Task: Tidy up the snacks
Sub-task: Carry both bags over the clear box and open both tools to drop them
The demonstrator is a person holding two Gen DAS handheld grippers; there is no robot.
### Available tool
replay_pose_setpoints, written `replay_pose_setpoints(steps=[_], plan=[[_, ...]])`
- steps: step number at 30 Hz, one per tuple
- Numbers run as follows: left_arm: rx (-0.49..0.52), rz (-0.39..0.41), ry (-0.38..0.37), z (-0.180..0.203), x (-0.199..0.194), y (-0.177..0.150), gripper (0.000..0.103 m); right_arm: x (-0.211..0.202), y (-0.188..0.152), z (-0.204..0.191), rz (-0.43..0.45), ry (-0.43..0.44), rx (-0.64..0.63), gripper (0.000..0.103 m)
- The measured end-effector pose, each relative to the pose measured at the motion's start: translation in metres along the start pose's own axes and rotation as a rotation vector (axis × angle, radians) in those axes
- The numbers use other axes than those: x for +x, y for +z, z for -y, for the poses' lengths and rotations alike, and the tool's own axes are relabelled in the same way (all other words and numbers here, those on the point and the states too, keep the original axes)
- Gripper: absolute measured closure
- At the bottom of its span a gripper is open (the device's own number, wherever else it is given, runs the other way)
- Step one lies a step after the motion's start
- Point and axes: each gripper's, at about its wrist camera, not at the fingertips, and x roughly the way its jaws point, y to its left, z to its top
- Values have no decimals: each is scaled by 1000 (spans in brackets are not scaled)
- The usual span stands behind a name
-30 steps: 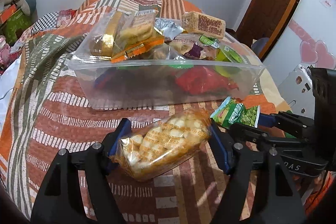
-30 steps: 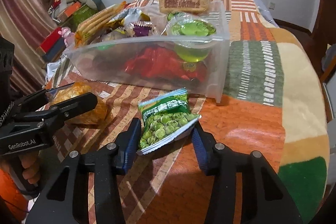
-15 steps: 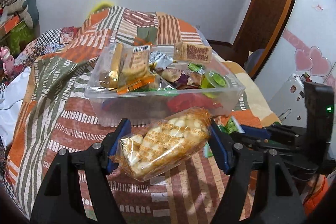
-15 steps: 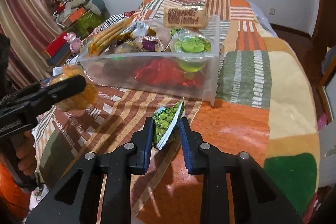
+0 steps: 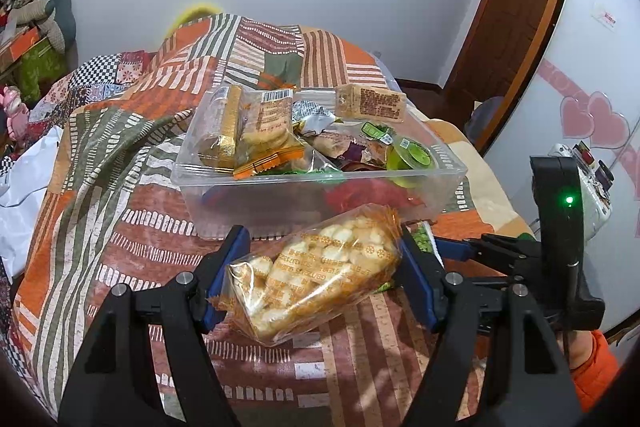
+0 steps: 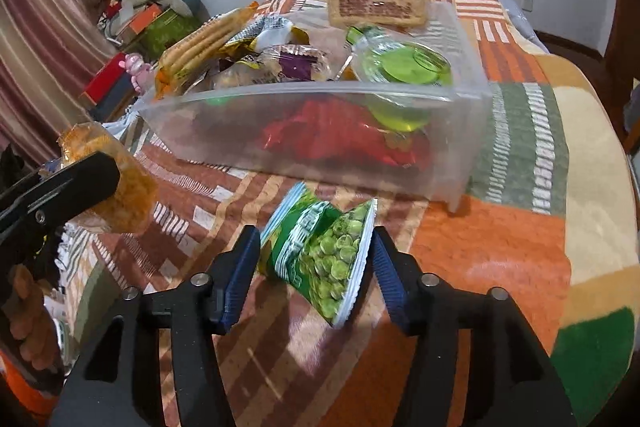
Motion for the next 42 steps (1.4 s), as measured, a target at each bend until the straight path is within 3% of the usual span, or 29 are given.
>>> replay_pose_setpoints(steps=[6, 16, 28, 36, 42], plan=[[-1, 24, -5, 0, -3, 6, 32, -9, -2, -5, 36, -15, -35, 80], [11, 91, -11, 10, -10, 39, 32, -56, 1, 0, 151, -36, -54, 81], [34, 92, -28, 27, 14, 76, 32, -87, 40, 9, 321, -126, -44, 81], [56, 39, -10, 34, 48, 86, 32, -70, 63, 24, 329, -132, -6, 81], [51, -8, 6, 31, 73, 86, 32, -49, 79, 29, 281, -130, -5, 81]])
